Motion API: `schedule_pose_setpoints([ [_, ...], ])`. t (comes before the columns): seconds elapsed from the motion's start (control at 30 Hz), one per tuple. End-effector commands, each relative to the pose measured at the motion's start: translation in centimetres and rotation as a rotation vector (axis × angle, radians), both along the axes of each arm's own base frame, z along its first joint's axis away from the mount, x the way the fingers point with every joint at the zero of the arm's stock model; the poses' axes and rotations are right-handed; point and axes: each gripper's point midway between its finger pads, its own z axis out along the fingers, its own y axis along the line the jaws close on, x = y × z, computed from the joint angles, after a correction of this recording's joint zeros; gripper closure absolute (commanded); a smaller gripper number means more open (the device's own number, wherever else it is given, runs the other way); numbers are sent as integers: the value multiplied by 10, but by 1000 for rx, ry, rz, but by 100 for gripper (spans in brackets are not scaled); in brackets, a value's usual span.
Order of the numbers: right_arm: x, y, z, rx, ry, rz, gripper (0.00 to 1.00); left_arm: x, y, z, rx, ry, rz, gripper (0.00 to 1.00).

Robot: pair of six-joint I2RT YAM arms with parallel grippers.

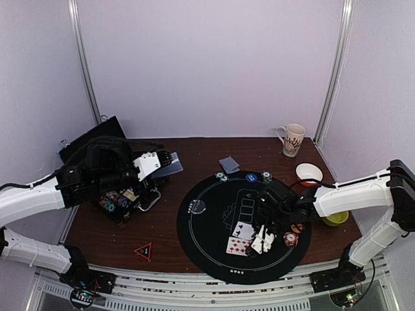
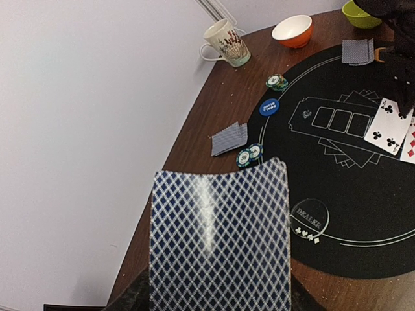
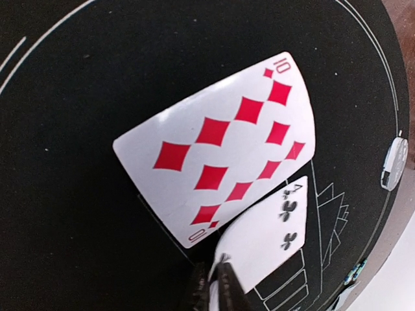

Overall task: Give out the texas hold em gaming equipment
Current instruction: Flop the poker card in the community card area.

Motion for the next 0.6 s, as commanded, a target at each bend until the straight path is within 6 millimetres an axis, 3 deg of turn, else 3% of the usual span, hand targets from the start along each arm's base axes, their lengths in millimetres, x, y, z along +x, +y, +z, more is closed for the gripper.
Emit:
schedule_pose_setpoints([
  [0.0,-3,-5,2,-17,-15,23,82,6,-2,18,-48,-50,14,46],
  [0.13,-5,-12,7,-25,-43,30,71,6,-1,19,-43,-59,17,46],
  [0.3,-2,-12,35,12,-75,-9,63,6,0,19,-35,-61,19,46],
  [0.37,3,12,69,187,-33,-126,60,7,0,19,-38,-59,21,46],
  [0.47,24,58,145,591,194,-505,53,7,0,20,-44,-60,23,46],
  [0.5,34,66,161,668,281,-645,50,6,0,20,-44,-60,23,46],
  [0.57,55,73,173,728,442,-952,49,6,0,22,-52,-60,24,46],
])
